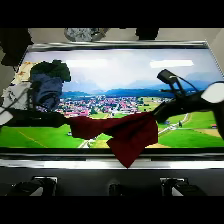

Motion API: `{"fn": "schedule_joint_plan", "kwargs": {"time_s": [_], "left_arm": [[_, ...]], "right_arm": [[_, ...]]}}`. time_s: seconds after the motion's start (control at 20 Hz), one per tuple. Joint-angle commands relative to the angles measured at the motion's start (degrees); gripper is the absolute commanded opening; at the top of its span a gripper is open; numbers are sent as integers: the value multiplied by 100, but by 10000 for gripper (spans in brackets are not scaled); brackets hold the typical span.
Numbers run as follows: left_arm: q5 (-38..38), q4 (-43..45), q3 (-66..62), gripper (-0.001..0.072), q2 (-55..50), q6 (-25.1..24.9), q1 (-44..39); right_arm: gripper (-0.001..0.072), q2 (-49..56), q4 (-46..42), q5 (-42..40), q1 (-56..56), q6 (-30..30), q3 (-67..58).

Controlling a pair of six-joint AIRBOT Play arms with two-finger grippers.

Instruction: Fold the shirts.

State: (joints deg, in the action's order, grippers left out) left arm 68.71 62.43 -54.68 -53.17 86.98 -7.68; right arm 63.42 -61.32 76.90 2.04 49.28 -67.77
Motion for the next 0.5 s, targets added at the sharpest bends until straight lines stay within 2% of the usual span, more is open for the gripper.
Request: {"fn": "schedule_joint_plan", "kwargs": {"time_s": [0.0, 0.1, 0.2, 0.25, 0.3, 0.35, 0.4, 0.45], "left_arm": [[-763, -173, 46, 27, -1300, -378, 76], [-774, -188, -518, 28, -2197, -505, 186], [-772, -221, -957, 29, -2911, -492, 278], [-763, -343, -1091, 35, -3182, -492, 308], [-682, -511, -1204, 157, -3359, -494, 348], [-479, -562, -1362, 458, -3471, -496, 420], [-160, -511, -1554, 720, -3506, -568, 555], [203, -470, -1731, 720, -3482, -785, 743]], "right_arm": [[42, 1248, 769, -1810, 0, -267, 260], [42, 1781, 1436, -2568, 0, -258, 260], [43, 2164, 2157, -2841, 0, -258, 260], [98, 2288, 2350, -2861, 0, -258, 260], [277, 2326, 2389, -2857, -2, -258, 260], [516, 2282, 2356, -2739, -61, -317, 229], [648, 2203, 2306, -2402, -192, -586, 116], [667, 2090, 2144, -1858, -428, -732, -83]]}}
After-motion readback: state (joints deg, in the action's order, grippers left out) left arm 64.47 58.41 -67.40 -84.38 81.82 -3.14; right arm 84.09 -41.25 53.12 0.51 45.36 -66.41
